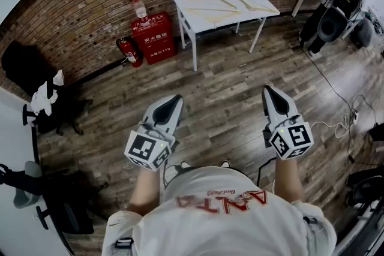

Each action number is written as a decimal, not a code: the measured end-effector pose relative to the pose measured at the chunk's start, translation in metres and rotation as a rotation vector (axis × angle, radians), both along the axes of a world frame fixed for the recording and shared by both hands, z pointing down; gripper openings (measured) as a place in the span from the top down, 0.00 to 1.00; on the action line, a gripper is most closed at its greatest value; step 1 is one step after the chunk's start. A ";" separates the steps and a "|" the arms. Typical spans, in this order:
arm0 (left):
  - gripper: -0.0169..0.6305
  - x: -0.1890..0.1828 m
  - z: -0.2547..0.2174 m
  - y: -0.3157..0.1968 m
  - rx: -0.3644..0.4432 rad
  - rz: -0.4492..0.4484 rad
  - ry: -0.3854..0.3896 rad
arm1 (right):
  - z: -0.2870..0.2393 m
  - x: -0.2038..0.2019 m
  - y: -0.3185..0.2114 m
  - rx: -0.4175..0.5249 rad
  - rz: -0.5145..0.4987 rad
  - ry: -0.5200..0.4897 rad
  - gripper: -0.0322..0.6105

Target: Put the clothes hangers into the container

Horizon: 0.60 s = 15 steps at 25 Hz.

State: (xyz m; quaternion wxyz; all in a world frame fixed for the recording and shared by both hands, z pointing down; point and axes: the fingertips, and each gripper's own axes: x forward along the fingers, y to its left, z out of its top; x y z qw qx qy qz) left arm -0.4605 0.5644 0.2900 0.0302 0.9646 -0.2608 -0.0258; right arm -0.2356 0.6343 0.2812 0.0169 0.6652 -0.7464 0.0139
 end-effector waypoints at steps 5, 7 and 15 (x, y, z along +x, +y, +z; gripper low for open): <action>0.95 -0.015 0.008 -0.009 -0.017 -0.015 0.006 | -0.002 -0.021 -0.013 0.030 -0.076 -0.055 0.95; 0.95 -0.024 0.010 -0.014 -0.026 -0.021 0.013 | 0.002 -0.035 -0.021 0.014 -0.102 -0.049 0.95; 0.95 -0.073 0.022 -0.042 -0.060 -0.023 0.053 | 0.004 -0.110 -0.051 0.028 -0.212 -0.057 0.95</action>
